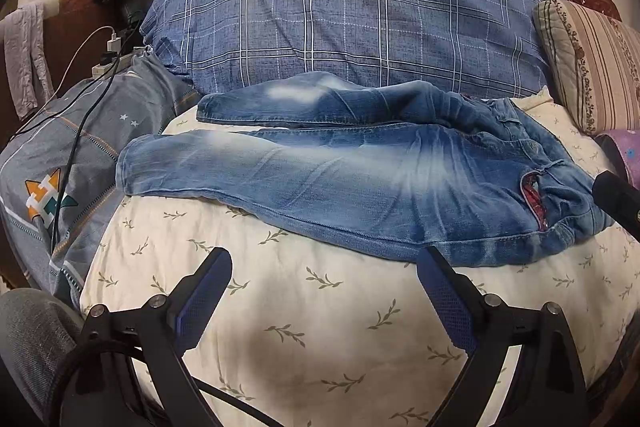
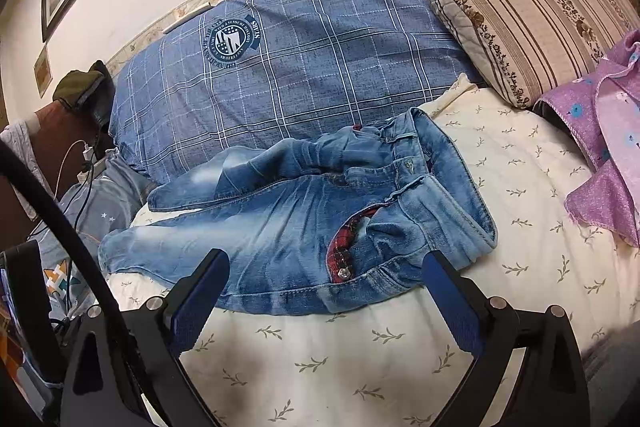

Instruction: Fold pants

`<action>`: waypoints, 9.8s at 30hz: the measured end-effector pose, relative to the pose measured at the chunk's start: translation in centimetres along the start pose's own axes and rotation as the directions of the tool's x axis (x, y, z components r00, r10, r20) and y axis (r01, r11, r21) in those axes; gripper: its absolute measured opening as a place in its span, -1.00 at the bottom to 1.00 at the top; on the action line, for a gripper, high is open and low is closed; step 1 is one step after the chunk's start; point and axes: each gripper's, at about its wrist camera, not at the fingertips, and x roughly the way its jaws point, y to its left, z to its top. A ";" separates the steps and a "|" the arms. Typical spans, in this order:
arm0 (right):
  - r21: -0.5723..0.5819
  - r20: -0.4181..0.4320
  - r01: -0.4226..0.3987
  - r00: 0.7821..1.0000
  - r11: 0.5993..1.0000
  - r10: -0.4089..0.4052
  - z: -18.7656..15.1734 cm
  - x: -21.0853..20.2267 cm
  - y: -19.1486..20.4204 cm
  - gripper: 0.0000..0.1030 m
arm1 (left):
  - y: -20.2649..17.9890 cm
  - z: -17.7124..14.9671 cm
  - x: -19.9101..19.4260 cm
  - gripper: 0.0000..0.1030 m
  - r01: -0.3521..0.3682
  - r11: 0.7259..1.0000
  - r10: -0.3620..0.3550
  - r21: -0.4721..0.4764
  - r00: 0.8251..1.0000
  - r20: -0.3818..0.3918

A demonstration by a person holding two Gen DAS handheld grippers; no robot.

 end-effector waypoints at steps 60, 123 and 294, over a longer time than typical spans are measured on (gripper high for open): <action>0.130 -0.522 0.199 0.847 0.971 -0.103 20.7 33.6 -15.6 0.58 | -1.5 17.8 18.4 0.72 0.147 0.989 -0.144 -0.009 0.960 -0.238; 0.300 -0.404 0.024 0.909 0.954 0.105 8.7 10.0 -13.5 -0.59 | 0.7 8.7 13.2 -0.79 0.219 0.904 -0.378 -0.368 0.812 -0.445; 0.633 -0.395 -0.058 0.834 0.772 0.386 6.7 12.2 -15.8 -0.74 | -17.0 5.3 3.7 -0.68 0.635 0.756 -0.590 0.159 0.767 -0.253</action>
